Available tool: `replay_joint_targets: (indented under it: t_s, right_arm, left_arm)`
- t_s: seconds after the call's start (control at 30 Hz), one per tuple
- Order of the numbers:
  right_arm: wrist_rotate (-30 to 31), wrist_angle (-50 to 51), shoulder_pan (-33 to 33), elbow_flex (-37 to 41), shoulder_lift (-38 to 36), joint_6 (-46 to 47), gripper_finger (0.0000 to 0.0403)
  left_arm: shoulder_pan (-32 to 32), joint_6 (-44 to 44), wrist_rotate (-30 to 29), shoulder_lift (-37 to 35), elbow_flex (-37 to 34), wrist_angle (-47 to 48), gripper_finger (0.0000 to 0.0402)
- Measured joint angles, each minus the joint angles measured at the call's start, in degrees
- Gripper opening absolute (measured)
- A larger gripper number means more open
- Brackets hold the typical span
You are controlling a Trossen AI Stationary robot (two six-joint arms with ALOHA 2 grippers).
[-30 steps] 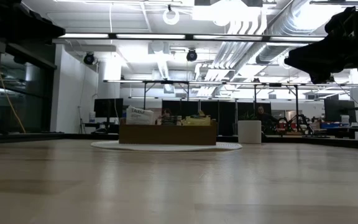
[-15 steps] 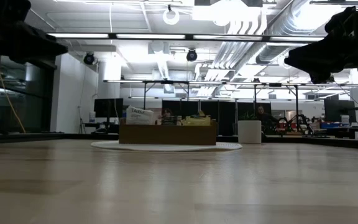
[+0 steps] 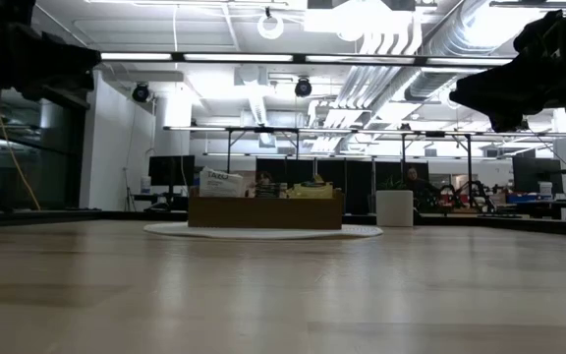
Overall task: Pick & Place Tea
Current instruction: Return to Home Position
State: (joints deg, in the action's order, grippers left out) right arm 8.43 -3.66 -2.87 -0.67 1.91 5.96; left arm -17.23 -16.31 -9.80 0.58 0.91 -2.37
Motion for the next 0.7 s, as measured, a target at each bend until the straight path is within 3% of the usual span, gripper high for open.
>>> replay_joint_targets:
  t_s: [0.7]
  right_arm:
    - [0.00,0.00,-0.01,0.00,-0.02,0.00,0.0153]
  left_arm:
    - [0.00,-1.42,0.17,0.74,-0.17,0.11,0.0001]
